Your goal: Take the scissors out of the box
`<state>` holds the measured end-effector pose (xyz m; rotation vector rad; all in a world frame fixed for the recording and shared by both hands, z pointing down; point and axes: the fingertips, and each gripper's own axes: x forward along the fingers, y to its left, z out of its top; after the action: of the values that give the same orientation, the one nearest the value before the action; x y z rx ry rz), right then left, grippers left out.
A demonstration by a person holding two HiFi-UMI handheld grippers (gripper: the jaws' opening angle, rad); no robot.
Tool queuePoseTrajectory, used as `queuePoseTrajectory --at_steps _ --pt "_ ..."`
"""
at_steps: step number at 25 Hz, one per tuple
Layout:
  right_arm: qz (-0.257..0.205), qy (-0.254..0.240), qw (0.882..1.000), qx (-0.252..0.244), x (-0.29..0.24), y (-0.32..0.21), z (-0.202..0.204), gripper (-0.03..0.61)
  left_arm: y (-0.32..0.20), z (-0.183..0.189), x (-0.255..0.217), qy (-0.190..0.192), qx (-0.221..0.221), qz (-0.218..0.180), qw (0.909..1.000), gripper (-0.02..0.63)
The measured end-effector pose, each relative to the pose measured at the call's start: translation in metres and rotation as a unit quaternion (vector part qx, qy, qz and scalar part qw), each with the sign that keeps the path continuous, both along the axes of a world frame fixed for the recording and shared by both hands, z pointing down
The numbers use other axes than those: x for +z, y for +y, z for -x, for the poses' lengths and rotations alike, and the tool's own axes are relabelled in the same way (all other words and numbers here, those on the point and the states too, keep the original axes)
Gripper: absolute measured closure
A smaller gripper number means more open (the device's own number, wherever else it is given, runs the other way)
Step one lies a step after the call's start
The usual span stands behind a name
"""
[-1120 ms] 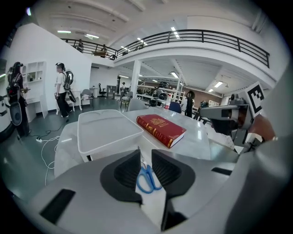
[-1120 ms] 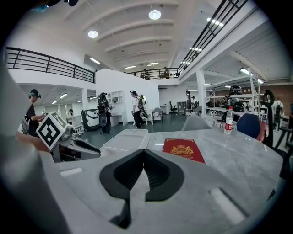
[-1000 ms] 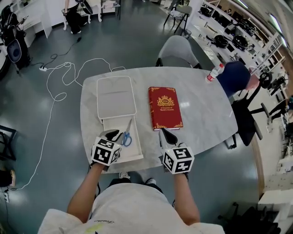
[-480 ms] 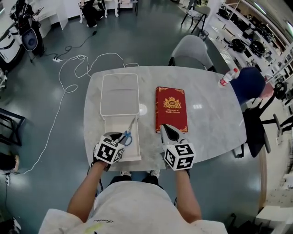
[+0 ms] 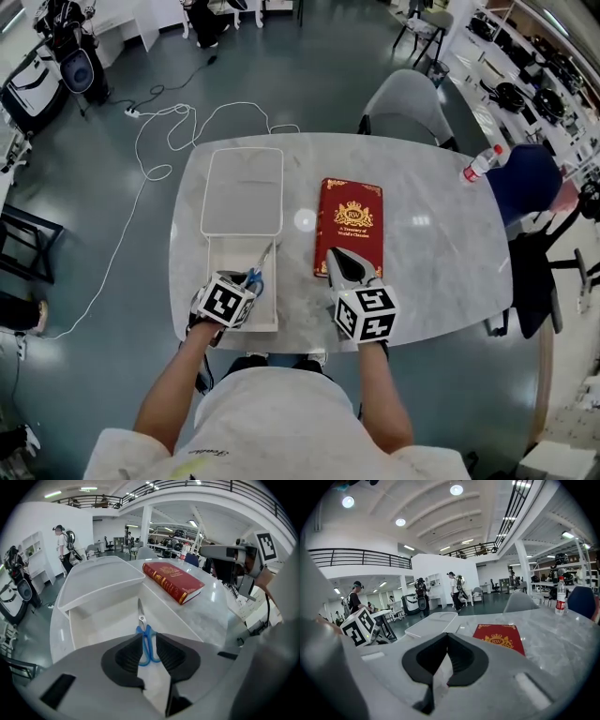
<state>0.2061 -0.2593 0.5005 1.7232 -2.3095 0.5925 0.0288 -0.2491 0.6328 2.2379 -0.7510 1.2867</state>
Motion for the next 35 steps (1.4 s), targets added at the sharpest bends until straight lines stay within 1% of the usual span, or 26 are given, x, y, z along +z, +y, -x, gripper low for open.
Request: queuePoseTrajectory --at_steps 8,16,18,21,24,27,30,35 --pt "0.002 -0.004 1.000 -0.018 0.005 -0.011 -0.017 0.574 0.001 -0.001 0.022 -0.037 -0.021 0.025 0.9988 0.531" --pt "0.003 -0.003 1.000 -0.028 0.005 -0.019 -0.029 0.572 -0.004 -0.004 0.030 -0.058 -0.026 0.028 0.9976 0.515" --pt "0.003 -0.002 1.000 -0.031 0.006 -0.021 -0.031 0.574 -0.007 -0.006 0.031 -0.059 -0.021 0.020 0.9978 0.515" --pt "0.005 -0.002 0.999 -0.032 0.008 -0.022 -0.034 0.574 -0.008 -0.004 0.032 -0.062 -0.032 0.026 0.9972 0.515" --pt "0.008 -0.002 0.999 -0.033 0.010 -0.024 -0.035 0.574 -0.010 -0.003 0.031 -0.055 -0.038 0.024 0.9974 0.509" --pt "0.012 -0.001 0.999 -0.035 0.013 -0.024 -0.033 0.574 -0.008 0.000 0.036 -0.055 -0.050 0.031 0.9968 0.511" --pt "0.014 -0.002 0.999 -0.039 0.015 -0.025 -0.028 0.572 -0.008 0.001 0.037 -0.061 -0.051 0.035 0.9962 0.512" --pt "0.011 -0.006 0.999 -0.043 0.011 -0.024 -0.019 0.574 -0.009 0.002 0.036 -0.051 -0.057 0.044 0.9961 0.526"
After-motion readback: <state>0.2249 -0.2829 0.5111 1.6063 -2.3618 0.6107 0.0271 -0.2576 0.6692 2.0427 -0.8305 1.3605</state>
